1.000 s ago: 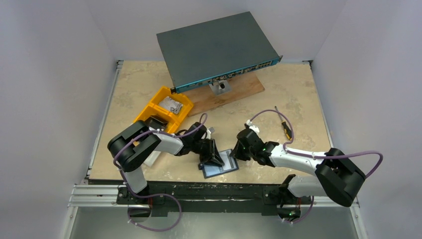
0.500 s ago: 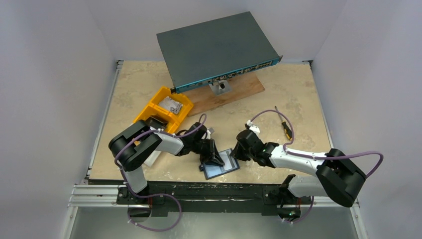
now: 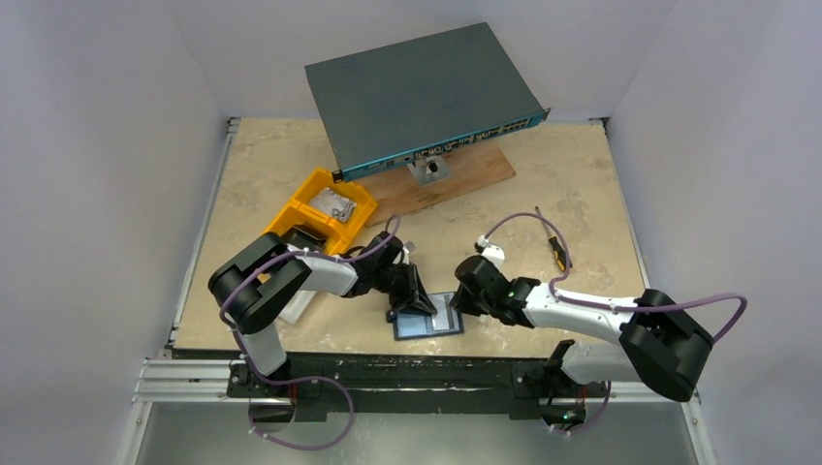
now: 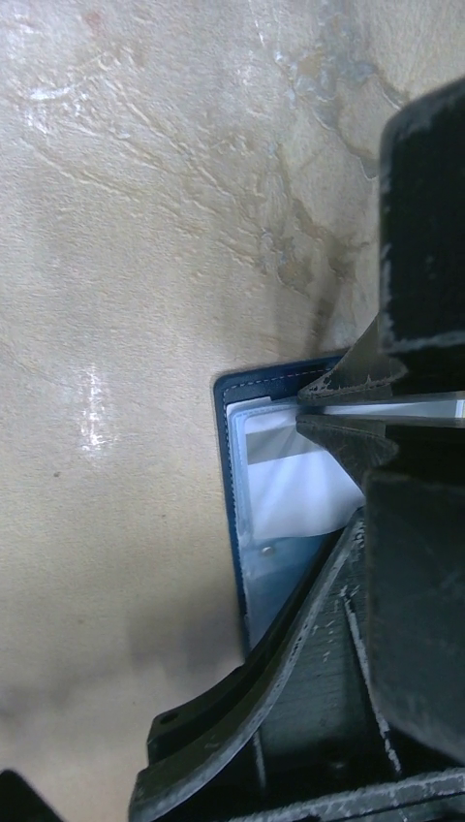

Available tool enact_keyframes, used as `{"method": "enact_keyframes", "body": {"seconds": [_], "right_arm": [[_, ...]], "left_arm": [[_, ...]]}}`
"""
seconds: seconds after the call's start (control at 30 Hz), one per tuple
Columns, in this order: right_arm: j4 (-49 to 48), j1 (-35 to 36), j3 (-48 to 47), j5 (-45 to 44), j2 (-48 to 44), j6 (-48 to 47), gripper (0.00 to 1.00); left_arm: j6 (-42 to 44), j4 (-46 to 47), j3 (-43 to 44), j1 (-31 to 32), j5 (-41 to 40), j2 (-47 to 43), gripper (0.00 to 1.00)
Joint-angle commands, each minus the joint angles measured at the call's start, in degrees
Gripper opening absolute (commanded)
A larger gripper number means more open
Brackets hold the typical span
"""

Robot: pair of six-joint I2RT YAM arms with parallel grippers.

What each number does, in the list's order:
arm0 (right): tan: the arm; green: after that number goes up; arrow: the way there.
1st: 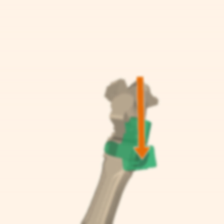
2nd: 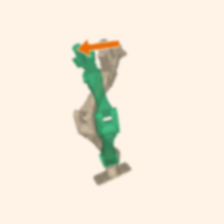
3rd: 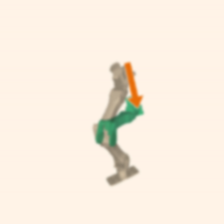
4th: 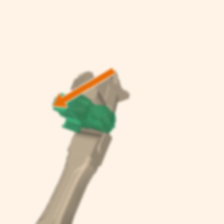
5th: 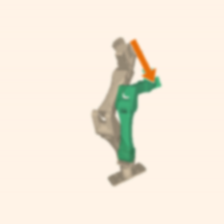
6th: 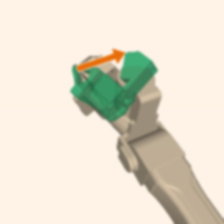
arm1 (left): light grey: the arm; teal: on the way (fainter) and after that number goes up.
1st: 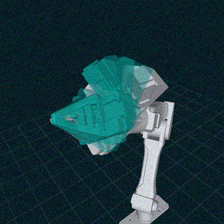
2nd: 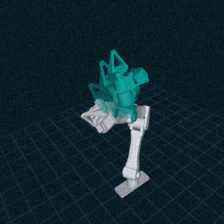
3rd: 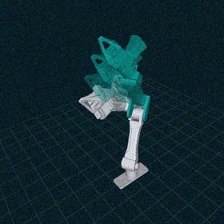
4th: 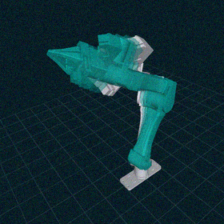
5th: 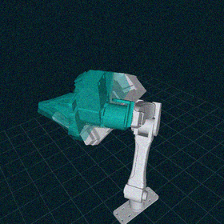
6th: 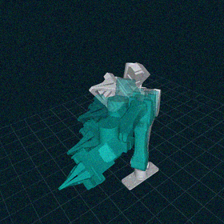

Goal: Take the credit cards out of the card holder
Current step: Remove the credit card from the card holder.

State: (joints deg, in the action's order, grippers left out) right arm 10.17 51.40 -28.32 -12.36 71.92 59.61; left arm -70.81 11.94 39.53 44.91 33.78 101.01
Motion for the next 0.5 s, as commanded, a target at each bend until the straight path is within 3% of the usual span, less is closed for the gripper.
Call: {"method": "enact_keyframes", "body": {"seconds": [0.0,0.47], "right_arm": [[9.2,2.9,0.2,3.4,0.9,0.7,0.00],[6.0,4.6,-0.3,5.1,3.7,1.4,0.00]], "left_arm": [[1.7,4.7,2.8,-0.9,-4.0,-2.1,0.15],[-4.8,16.9,1.1,-1.0,-1.0,1.5,0.14]]}}
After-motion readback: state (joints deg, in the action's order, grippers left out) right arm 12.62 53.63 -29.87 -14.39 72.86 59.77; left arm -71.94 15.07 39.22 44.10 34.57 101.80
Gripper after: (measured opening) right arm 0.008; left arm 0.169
